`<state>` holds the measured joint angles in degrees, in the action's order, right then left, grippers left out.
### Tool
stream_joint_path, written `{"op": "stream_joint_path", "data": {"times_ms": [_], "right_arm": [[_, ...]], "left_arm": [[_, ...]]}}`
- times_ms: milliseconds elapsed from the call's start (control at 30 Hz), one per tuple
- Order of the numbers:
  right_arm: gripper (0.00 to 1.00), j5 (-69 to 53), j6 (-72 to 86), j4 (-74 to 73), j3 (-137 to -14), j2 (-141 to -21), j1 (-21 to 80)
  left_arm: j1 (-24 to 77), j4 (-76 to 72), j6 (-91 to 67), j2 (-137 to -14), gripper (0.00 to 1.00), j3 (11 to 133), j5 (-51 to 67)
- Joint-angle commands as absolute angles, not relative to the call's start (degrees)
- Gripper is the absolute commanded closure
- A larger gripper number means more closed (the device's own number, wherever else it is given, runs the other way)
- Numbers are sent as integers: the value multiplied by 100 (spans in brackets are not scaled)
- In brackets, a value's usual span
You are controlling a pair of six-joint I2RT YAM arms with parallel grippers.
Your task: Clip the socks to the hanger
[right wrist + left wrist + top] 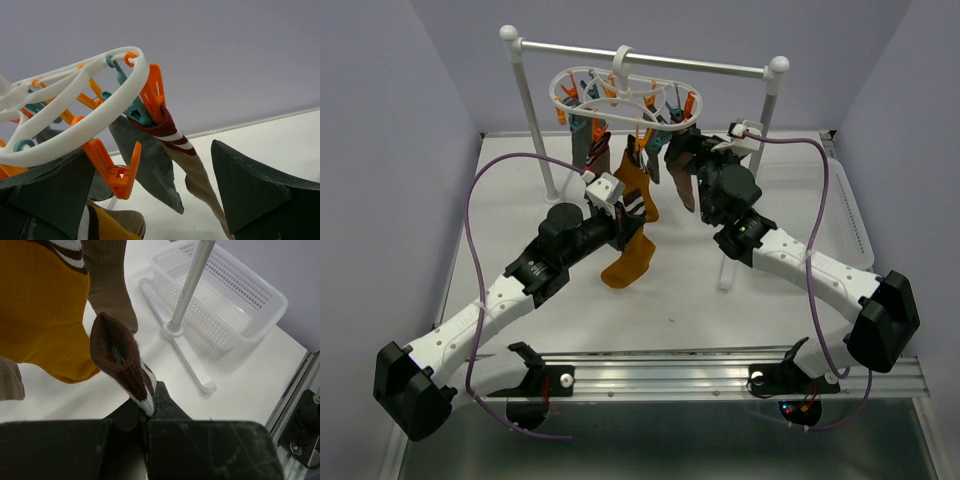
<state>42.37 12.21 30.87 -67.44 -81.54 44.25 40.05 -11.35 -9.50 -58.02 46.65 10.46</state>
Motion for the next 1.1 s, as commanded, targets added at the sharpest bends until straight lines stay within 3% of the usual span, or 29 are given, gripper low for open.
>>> {"op": "stream_joint_path", "data": {"times_ms": [0,833,1067], "right_arm": [[1,4780,862,3902,-6838,-8262,4526],[8,5352,-588,5598,-6258,-8253,4746],[7,4712,-589,5451,-6152,-8192,4746]], "left_arm": [[4017,-1555,-870,-5783,100,4878,1020],[4017,-1538,-730,-6020,100,4983,932],[4017,-1740,-537,-6100,100,5045,914]]}}
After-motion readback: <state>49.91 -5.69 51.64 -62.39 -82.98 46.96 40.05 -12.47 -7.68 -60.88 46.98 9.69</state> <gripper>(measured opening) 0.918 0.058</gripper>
